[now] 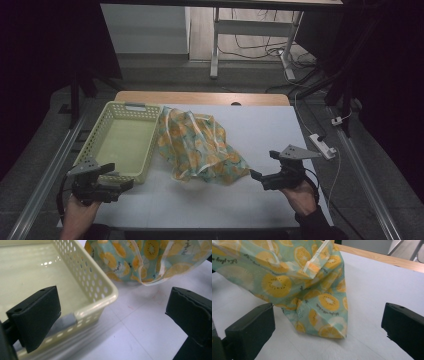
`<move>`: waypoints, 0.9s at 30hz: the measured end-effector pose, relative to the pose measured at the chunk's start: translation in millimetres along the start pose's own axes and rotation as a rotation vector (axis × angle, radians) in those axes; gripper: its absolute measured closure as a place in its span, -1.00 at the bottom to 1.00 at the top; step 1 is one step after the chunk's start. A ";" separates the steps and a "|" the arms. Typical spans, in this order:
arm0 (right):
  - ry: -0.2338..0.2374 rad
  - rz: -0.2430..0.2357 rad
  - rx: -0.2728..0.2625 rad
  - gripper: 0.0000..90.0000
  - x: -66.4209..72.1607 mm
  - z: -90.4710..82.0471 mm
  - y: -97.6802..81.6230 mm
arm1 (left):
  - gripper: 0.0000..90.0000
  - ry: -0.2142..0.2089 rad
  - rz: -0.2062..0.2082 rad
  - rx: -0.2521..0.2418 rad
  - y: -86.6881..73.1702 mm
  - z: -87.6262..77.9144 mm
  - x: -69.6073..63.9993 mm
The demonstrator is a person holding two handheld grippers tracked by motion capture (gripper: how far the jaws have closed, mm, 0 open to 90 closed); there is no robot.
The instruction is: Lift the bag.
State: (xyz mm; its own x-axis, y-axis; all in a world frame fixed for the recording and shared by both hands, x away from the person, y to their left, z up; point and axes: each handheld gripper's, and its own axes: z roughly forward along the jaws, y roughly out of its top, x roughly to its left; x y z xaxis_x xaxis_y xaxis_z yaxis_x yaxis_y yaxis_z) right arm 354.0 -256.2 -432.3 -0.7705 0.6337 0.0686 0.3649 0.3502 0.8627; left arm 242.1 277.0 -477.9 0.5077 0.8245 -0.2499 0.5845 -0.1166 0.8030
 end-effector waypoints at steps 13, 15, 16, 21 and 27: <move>-0.096 0.040 -0.011 -1.00 -0.3 -33.4 -39.3 | -1.00 0.051 -0.022 0.012 -27.7 -13.4 -3.9; -0.107 0.054 -0.001 -1.00 -1.8 -36.3 -47.3 | -1.00 0.062 -0.023 0.020 -31.5 -13.8 -3.6; -0.110 0.062 0.003 -1.00 -2.7 -37.3 -51.6 | -1.00 0.067 -0.023 0.023 -33.3 -14.2 -2.9; -0.137 0.086 0.059 -1.00 -5.1 -38.7 -73.1 | -1.00 0.082 -0.036 0.037 -42.3 -14.6 1.4; -0.127 0.101 0.113 -1.00 -3.5 -38.5 -88.1 | -1.00 0.095 -0.053 0.073 -52.1 -12.9 4.8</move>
State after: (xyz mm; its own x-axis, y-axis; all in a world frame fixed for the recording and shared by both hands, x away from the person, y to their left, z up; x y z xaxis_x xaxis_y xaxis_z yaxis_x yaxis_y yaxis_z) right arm 304.4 -315.8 -489.4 -0.6577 0.7488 0.0820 0.4986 0.3512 0.7925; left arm 205.9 294.2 -513.9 0.4144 0.8789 -0.2361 0.6556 -0.1084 0.7472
